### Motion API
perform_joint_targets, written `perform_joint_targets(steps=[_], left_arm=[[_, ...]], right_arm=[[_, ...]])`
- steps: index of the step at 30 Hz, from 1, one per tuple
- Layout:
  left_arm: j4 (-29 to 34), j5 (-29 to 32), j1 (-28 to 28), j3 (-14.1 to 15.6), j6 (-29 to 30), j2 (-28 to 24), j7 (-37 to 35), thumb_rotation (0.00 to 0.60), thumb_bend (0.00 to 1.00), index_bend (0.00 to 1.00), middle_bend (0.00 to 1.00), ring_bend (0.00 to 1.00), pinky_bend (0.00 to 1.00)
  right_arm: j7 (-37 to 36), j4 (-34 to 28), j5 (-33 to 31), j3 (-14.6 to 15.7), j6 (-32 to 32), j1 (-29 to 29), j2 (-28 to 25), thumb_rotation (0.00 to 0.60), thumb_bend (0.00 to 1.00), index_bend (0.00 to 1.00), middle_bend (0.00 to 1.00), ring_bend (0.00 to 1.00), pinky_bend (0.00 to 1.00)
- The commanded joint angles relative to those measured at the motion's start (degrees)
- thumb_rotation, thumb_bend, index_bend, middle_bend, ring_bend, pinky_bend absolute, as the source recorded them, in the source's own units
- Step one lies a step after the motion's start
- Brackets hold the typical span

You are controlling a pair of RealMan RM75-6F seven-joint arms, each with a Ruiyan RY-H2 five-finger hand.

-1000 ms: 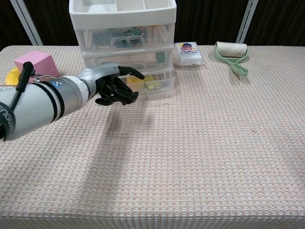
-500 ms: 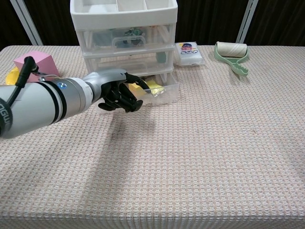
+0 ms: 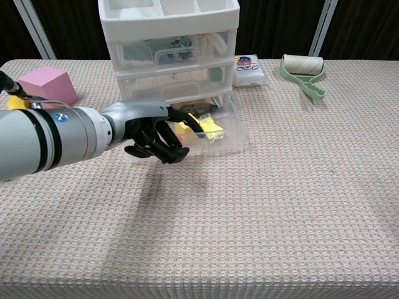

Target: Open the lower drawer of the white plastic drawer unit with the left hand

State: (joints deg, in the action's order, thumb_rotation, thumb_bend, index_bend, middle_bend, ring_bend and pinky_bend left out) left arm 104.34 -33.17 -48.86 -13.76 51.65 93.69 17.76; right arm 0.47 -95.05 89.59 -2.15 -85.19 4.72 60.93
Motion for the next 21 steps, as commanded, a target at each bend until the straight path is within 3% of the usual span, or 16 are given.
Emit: perform_joint_targets(steps=[1,11,15,21], left_arm=[[0.7,-0.1,-0.2,0.7,-0.4,-0.5,-0.1,0.6,0.51,0.24,0.77,0.99,1.0],[1.6,-1.8,-0.6,2.3,-0.2,-1.3,-1.2,0.6,0.51,0.24,0.77,0.99,1.0],[2.1,-3.6,-0.1,3.0,0.6,-1.7,-1.8,0.6,0.5,0.15,0.77,0.99,1.0],[4.1,-6.5,0.3,4.7,2.0,-3.9,-0.6,0.6,0.5,0.11,0.77,0.98,1.0]], right_arm=[[0.2,-0.2,0.1,0.0,0.0,0.0,0.0,0.6,0.06,0.0,0.0,0.0,0.0],[1.0,-0.7,0.0,-0.1,0.2,0.1,-0.1,0.6,0.06,0.0,0.0,0.0,0.0],[0.9,-0.7,-0.1,-0.1,0.0,0.1,-0.2,0.6,0.06,0.0,0.0,0.0,0.0],[0.5,-0.5,0.1,-0.2,-0.1,0.1,-0.3,0.6,0.06,0.0,0.0,0.0,0.0]])
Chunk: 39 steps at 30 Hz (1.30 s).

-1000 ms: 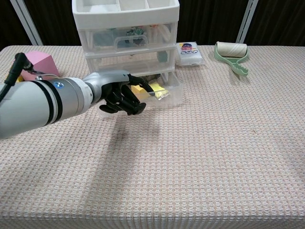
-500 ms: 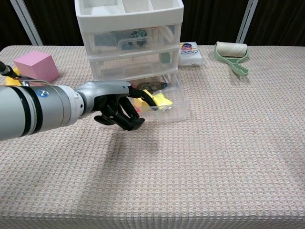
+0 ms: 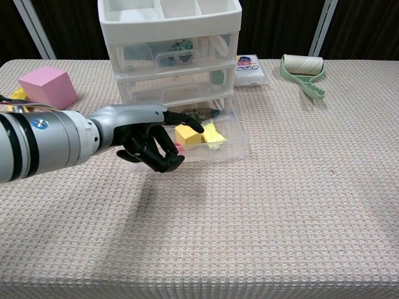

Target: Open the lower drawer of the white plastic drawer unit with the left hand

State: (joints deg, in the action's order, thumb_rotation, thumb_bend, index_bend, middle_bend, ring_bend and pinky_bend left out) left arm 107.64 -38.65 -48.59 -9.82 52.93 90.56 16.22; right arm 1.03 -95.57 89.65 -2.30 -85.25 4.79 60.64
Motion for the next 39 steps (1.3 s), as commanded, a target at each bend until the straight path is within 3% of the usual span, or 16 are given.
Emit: perform_joint_targets(steps=[1,4,7,13,18,29,39], left_arm=[[1.3,-1.6,0.0,1.1,1.3,-1.2,1.8,0.6,0.49,0.11,0.77,0.98,1.0],[2.8,-4.0,-0.2,1.1,4.1,-2.5,4.3,0.6,0.46,0.11,0.77,0.98,1.0],[2.1,-6.6,-1.2,-0.7,6.4,-3.2,6.5,0.6,0.42,0.15,0.78,0.98,1.0],[-6.1,-6.9,-6.8,-3.4,4.2,-1.4,12.1,0.6,0.35,0.29,0.8,0.99,1.0],[-12.0,-3.7,-11.1,-3.4,2.6,2.0,17.6,0.6,0.3,0.34,0.8,0.99,1.0],[-18.5,4.5,-16.2,-2.1,2.5,7.5,25.6,0.6,0.27,0.31,0.8,0.99,1.0],[-22.6,6.0,-18.8,-1.0,3.4,10.9,30.2,0.6,0.27,0.3,0.8,0.99,1.0]], right_arm=[[-0.2,0.1,0.0,0.0,0.0,0.0,-0.1,0.6,0.06,0.0,0.0,0.0,0.0],[-0.4,0.3,0.1,0.0,-0.1,0.0,-0.1,0.6,0.06,0.0,0.0,0.0,0.0],[-0.6,0.5,0.2,0.1,-0.1,0.0,-0.1,0.6,0.06,0.0,0.0,0.0,0.0],[-1.1,0.9,0.3,0.2,-0.6,-0.4,-0.3,0.6,0.06,0.0,0.0,0.0,0.0],[-1.9,1.5,0.0,0.4,-0.8,-0.9,-0.3,0.6,0.06,0.0,0.0,0.0,0.0],[-3.0,2.7,-0.4,0.6,-0.5,-1.2,0.0,0.6,0.06,0.0,0.0,0.0,0.0],[-3.7,3.4,-0.6,0.8,-0.6,-1.6,0.2,0.6,0.06,0.0,0.0,0.0,0.0]])
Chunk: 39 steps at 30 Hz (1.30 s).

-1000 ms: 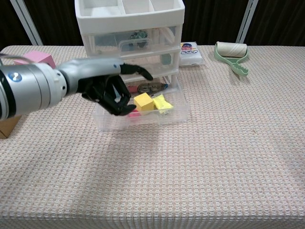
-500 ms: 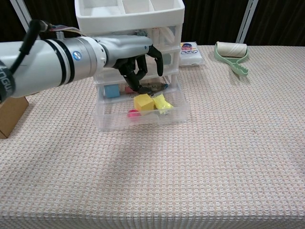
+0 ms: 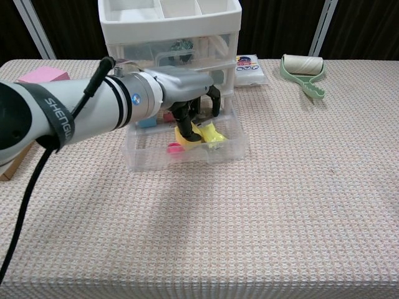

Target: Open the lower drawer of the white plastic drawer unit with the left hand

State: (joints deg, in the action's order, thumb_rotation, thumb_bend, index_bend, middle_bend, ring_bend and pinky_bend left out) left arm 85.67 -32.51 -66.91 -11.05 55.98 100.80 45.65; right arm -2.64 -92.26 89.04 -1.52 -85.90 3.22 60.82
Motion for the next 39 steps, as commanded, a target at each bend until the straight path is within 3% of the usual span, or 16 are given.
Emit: perform_joint_targets(steps=[1,15,30,39], left_arm=[[-1.0,-0.3,-0.8,0.3,0.5,1.0,1.3,0.6,0.27,0.3,0.8,0.99,1.0],[-6.5,1.0,-3.4,1.9,-0.1,5.1,7.5,0.6,0.27,0.31,0.8,0.99,1.0],[-11.9,0.3,-4.1,2.1,-2.0,8.0,8.9,0.6,0.26,0.37,0.82,0.99,1.0],[-13.3,-0.5,-3.2,1.5,-2.5,8.5,7.3,0.6,0.36,0.49,0.83,1.0,1.0]], right_arm=[[-0.1,0.1,0.0,0.0,0.1,0.0,0.1,0.6,0.06,0.0,0.0,0.0,0.0],[-0.8,0.8,-0.5,0.0,0.4,-0.1,0.1,0.6,0.06,0.0,0.0,0.0,0.0],[-1.2,1.0,-0.9,-0.1,0.7,-0.3,0.1,0.6,0.06,0.0,0.0,0.0,0.0],[-1.3,1.0,-0.9,0.0,0.8,-0.4,0.1,0.6,0.06,0.0,0.0,0.0,0.0]])
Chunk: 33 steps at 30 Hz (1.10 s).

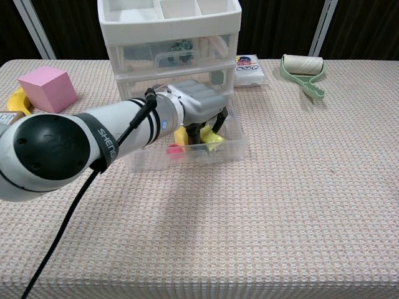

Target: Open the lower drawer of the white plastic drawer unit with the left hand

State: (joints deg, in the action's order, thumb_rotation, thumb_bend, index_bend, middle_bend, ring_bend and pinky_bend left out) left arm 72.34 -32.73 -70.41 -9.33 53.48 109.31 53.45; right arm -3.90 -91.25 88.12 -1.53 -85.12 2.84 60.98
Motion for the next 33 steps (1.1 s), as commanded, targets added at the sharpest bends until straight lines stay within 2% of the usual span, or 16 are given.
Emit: perform_joint_targets(steps=[1,7,15,20,27,29,33], left_arm=[[0.3,-0.6,0.5,-0.3,0.1,-0.2,-0.7,0.6,0.38,0.5,0.83,1.0,1.0],[4.8,-4.0,2.2,-0.8,3.4,-2.7,-2.6,0.6,0.41,0.52,0.83,1.0,1.0],[16.1,-13.0,5.1,0.3,9.3,-9.8,-3.6,0.6,0.4,0.51,0.83,1.0,1.0],[21.1,-20.2,5.3,3.1,8.0,-12.2,-4.0,0.6,0.4,0.51,0.82,0.99,1.0],[23.0,-27.4,4.9,6.9,3.5,-11.7,-5.3,0.6,0.4,0.5,0.82,0.99,1.0],[23.3,-27.6,4.6,7.5,2.1,-11.6,-4.9,0.6,0.4,0.46,0.81,0.99,1.0],[22.9,-27.1,4.2,7.9,0.7,-10.8,-3.5,0.6,0.32,0.26,0.77,0.97,1.0]], right_arm=[[0.0,-0.1,0.1,0.0,0.0,0.0,0.0,0.6,0.06,0.0,0.0,0.0,0.0],[0.2,-0.2,0.4,-0.1,0.0,0.2,0.0,0.6,0.06,0.0,0.0,0.0,0.0],[0.3,-0.2,1.0,-0.1,0.0,0.5,0.1,0.6,0.06,0.0,0.0,0.0,0.0],[0.3,-0.1,1.2,0.1,-0.2,0.3,0.2,0.6,0.06,0.0,0.0,0.0,0.0],[0.1,-0.1,1.1,0.3,-1.0,-0.4,0.2,0.6,0.06,0.0,0.0,0.0,0.0],[0.1,-0.1,1.1,0.4,-1.1,-0.5,0.2,0.6,0.06,0.0,0.0,0.0,0.0],[0.1,0.0,1.2,0.5,-1.3,-0.7,0.3,0.6,0.06,0.0,0.0,0.0,0.0]])
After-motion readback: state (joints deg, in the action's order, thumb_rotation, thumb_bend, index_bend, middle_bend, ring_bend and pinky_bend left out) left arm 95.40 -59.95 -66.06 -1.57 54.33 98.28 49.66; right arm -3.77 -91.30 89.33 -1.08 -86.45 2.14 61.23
